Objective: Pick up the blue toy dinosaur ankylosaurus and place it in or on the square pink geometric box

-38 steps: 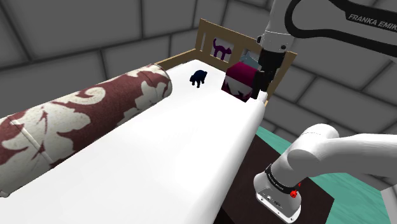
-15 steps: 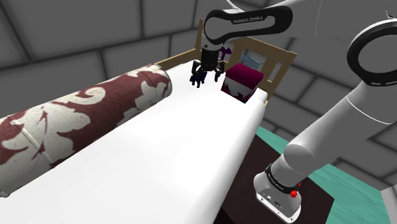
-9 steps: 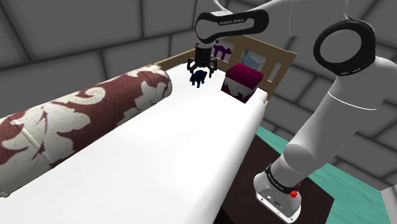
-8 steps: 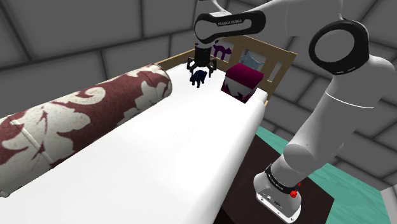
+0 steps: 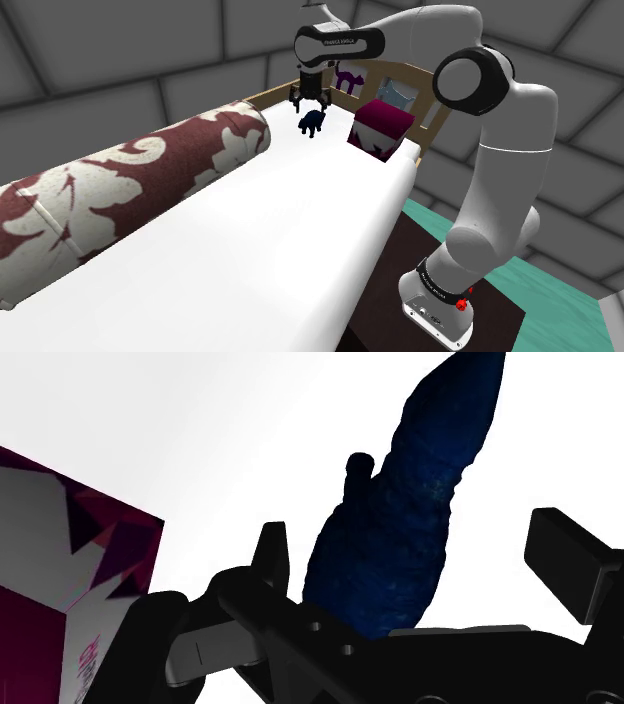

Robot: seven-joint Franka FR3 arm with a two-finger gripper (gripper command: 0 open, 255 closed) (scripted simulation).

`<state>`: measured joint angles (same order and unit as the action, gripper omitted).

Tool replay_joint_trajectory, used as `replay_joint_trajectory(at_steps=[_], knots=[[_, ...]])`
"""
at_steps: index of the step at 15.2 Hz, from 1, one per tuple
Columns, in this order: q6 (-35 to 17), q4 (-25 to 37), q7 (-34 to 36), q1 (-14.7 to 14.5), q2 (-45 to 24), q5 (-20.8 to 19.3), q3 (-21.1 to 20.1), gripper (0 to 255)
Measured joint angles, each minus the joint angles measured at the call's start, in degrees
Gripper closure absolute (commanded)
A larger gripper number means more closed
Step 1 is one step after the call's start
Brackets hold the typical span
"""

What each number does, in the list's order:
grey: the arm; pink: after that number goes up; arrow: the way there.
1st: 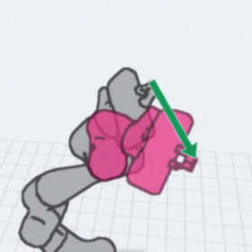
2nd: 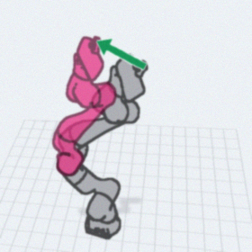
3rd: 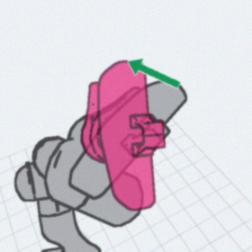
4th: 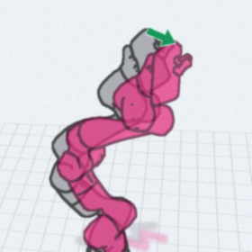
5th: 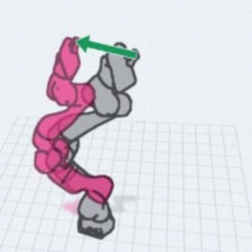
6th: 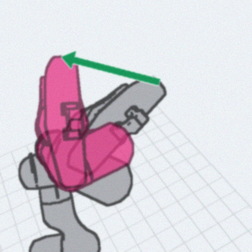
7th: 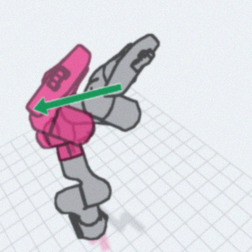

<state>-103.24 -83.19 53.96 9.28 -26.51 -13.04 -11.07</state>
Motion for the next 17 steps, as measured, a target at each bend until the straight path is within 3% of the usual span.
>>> replay_joint_trajectory(at_steps=[7, 13, 14, 17], knots=[[-4.38, -3.01, 0.79, 0.45, -1.36, -0.54, 0.52, 0], [-4.86, -3.23, 0.82, 0.49, -1.59, -0.61, 0.56, 0], [-4.86, -3.23, 0.82, 0.49, -1.59, -0.61, 0.56, 255], [-4.85, -3.22, 0.83, 0.47, -1.56, -0.59, 0.54, 255]])
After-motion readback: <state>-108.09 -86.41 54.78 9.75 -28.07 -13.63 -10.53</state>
